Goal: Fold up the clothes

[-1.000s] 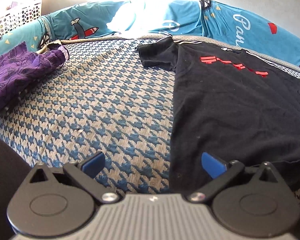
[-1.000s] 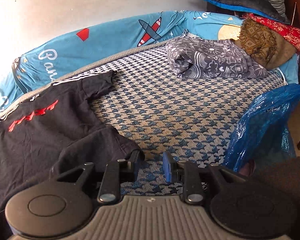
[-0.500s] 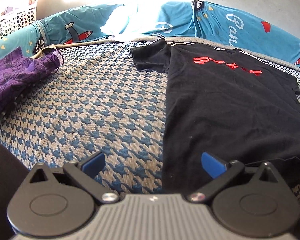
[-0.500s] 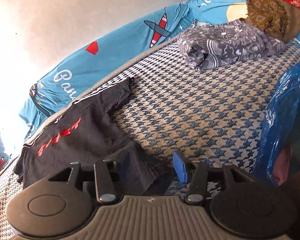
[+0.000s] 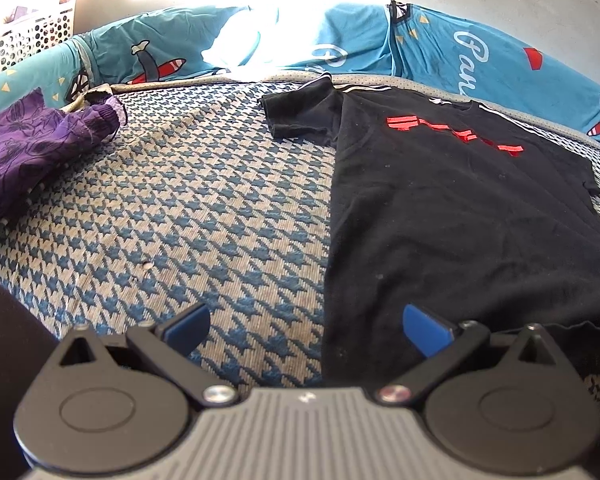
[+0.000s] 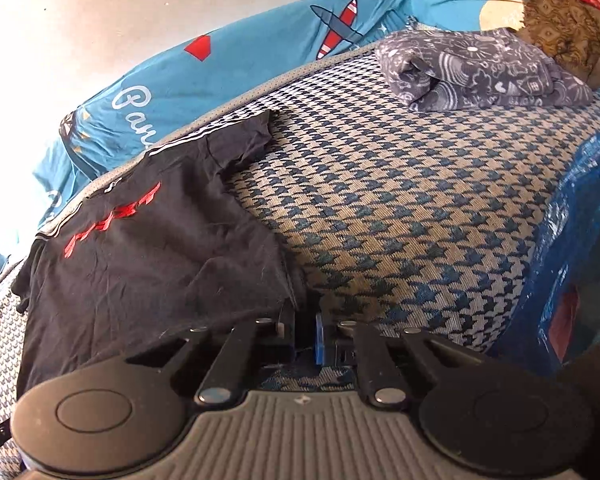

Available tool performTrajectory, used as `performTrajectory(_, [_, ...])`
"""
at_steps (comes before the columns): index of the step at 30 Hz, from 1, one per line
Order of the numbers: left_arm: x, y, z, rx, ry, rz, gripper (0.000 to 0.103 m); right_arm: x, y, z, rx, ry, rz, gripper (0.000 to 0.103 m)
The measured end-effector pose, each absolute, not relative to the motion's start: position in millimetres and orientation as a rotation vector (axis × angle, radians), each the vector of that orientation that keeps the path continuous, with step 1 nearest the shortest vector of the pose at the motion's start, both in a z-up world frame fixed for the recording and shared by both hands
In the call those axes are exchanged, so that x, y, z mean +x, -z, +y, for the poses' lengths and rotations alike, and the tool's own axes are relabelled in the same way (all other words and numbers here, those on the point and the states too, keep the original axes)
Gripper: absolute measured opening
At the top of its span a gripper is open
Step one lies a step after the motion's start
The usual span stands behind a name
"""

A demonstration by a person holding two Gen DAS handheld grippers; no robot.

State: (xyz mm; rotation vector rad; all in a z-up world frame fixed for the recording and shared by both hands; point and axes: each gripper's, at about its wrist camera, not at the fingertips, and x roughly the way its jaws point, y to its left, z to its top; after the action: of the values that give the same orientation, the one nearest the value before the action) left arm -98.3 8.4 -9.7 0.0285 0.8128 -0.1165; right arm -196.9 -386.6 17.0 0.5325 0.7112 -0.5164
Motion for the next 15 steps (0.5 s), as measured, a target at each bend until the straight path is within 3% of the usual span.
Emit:
performTrajectory(6, [-96, 6, 11, 0.021, 0.113, 0.801, 0.103, -208, -24, -383, 0.505, 0.608, 0.69, 0.011])
performTrajectory(8, [-95, 5, 13, 0.009, 0.105, 0.802, 0.103, -205, -26, -370, 0.485, 0.535, 0.689, 0.016])
performTrajectory(15, [-93, 5, 16, 0.0, 0.092, 0.804, 0.103, -197, -32, -327, 0.413, 0.28, 0.68, 0.017])
